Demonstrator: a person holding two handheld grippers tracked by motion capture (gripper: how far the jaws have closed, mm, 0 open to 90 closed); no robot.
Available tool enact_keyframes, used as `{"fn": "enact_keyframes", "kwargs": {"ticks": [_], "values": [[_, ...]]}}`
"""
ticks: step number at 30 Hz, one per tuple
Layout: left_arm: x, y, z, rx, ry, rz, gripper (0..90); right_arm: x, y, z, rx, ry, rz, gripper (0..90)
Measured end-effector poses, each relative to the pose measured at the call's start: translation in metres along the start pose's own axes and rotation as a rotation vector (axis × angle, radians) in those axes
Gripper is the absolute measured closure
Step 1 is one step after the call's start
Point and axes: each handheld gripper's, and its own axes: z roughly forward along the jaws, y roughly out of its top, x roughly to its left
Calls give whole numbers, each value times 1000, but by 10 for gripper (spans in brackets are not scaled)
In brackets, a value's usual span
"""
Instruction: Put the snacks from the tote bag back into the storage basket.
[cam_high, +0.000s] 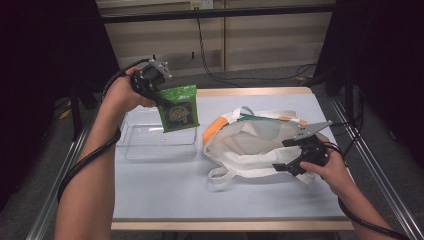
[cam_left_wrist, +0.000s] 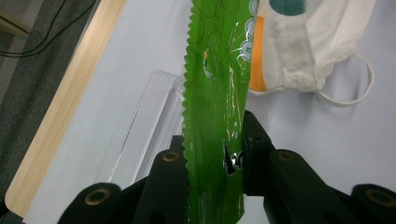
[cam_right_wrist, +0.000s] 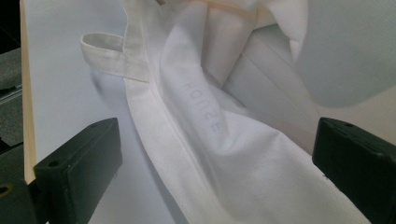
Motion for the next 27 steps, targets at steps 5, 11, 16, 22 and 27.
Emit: {"fn": "enact_keyframes", "kwargs": {"ticks": [5, 11, 16, 22, 27], "values": [[2, -2, 3, -2, 3, 5, 760, 0, 0, 0, 0, 2, 3, 8], [3, -6, 5, 0, 5, 7, 760, 0, -1, 1, -6, -3, 6, 8], [4, -10, 7, 11, -1, 10, 760, 0, 0, 1, -5, 0, 3, 8], [4, -16, 9, 11, -1, 13, 760, 1, -1, 2, -4, 1, 1, 8], [4, -20, 11, 15, -13, 25, 759, 0, -3, 4, 7, 3, 2, 8]]}}
